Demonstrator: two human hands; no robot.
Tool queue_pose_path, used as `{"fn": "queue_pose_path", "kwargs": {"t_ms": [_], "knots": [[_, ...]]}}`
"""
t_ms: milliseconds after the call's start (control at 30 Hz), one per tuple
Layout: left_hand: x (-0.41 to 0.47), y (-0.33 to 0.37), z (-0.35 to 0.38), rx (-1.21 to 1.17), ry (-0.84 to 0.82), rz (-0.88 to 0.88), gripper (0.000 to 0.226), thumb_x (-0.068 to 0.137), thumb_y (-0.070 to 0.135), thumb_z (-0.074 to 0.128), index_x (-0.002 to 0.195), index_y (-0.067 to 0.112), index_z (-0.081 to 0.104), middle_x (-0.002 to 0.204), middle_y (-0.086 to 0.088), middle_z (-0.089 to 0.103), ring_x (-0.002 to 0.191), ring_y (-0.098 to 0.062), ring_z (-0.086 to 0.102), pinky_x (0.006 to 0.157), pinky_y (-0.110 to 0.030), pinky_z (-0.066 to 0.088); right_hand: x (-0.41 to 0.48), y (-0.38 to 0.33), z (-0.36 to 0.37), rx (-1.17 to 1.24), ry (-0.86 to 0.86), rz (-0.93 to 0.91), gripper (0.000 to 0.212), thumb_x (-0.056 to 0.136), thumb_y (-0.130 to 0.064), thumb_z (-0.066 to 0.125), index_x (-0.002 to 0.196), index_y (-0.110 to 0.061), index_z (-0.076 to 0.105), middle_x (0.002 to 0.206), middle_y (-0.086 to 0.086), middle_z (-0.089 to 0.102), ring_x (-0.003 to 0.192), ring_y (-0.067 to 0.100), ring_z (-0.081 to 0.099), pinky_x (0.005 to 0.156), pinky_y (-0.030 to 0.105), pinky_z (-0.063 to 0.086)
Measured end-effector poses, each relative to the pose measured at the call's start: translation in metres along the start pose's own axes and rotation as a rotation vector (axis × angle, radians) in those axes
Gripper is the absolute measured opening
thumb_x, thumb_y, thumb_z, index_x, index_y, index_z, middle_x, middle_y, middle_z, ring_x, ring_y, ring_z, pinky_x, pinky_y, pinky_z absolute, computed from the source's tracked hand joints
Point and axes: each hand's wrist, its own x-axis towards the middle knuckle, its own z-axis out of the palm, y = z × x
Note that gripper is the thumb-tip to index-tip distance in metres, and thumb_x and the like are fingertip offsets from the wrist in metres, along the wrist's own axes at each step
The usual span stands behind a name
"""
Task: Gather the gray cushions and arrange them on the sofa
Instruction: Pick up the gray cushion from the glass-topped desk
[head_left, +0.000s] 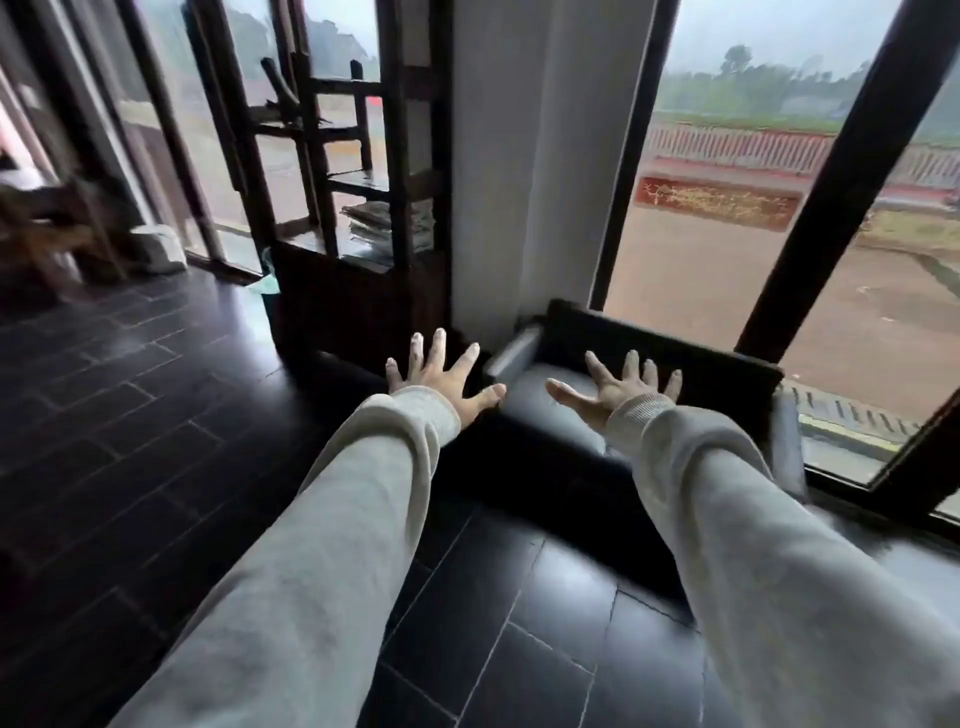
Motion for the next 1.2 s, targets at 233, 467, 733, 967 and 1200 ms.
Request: {"fn": "queue_pose_path", "kwargs": {"t_ms": [233,467,733,967,1200], "knots": [[-0.153,-0.118,0.054,0.034,-0.243,-0.452,0.079,0.089,0.082,0.027,0.157,0.052,0.001,0.170,-0.001,-0.019,0.153,-0.032,-0.024,0.121,-0.064,-0.006,-0.064,-0.079,0.101,-0.195,-0.247,-0.404,0.100,0.077,-0.096,0.028,0.163,-0.045,0.013,0.173,0.011,0.008,0.158,0.034,0.003,0.123,0.062,-0.007],[-0.330,-0.197,0.073,-0.113,-0.232,-0.903,0.079,0.092,0.080,0.026,0.159,0.049,-0.003,0.170,-0.001,-0.019,0.154,-0.032,-0.022,0.121,-0.063,0.001,-0.184,-0.172,0.157,-0.297,-0.417,-0.739,0.093,0.082,-0.092,0.031,0.162,-0.049,0.009,0.174,0.011,-0.003,0.160,0.033,-0.002,0.124,0.059,-0.007],[-0.557,-0.285,0.083,-0.249,-0.066,-1.284,0.082,0.089,0.082,0.030,0.159,0.049,0.000,0.169,-0.001,-0.022,0.153,-0.032,-0.024,0.122,-0.062,-0.002,-0.360,-0.284,0.209,-0.431,-0.446,-1.102,0.092,0.083,-0.091,0.031,0.162,-0.050,0.007,0.174,0.010,-0.003,0.159,0.033,0.000,0.124,0.059,-0.004],[-0.803,-0.349,0.091,-0.366,0.107,-1.618,0.088,0.084,0.087,0.030,0.157,0.053,-0.005,0.170,-0.001,-0.018,0.155,-0.032,-0.018,0.120,-0.064,0.005,-0.602,-0.373,0.271,-0.558,-0.448,-1.453,0.089,0.085,-0.089,0.030,0.162,-0.048,0.013,0.174,0.009,-0.001,0.159,0.034,0.002,0.124,0.060,-0.002],[-1.036,-0.359,0.086,-0.440,0.214,-1.945,0.090,0.085,0.085,0.036,0.157,0.051,-0.005,0.171,-0.003,-0.016,0.155,-0.035,-0.013,0.119,-0.066,0.008,-0.850,-0.391,0.323,-0.593,-0.487,-1.812,0.090,0.083,-0.089,0.034,0.161,-0.051,0.009,0.174,0.010,-0.004,0.159,0.033,-0.001,0.124,0.060,-0.005]]}}
